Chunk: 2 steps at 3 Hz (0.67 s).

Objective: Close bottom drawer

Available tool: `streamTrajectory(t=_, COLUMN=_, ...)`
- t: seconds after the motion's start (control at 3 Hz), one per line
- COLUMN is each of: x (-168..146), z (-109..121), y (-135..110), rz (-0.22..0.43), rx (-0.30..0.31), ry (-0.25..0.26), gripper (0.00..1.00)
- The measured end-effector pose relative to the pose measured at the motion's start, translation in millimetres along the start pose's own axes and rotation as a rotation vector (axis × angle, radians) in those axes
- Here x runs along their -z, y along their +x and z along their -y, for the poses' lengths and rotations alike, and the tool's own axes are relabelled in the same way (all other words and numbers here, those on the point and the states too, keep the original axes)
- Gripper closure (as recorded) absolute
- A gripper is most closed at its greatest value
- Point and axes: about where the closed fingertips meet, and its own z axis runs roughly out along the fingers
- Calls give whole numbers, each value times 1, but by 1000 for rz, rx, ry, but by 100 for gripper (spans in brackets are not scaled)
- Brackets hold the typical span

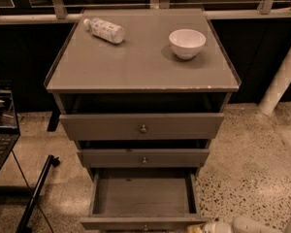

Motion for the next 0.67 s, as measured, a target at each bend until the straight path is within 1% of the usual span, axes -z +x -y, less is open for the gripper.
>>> streamTrajectory(t=0.33, x=-12, z=-3, y=-16, rz=13, rx=34, ry=-11, gripper=100)
streamTrajectory(t=0.67, x=-16, z=-7, y=-31, rz=22, rx=73, ry=-15, gripper=100)
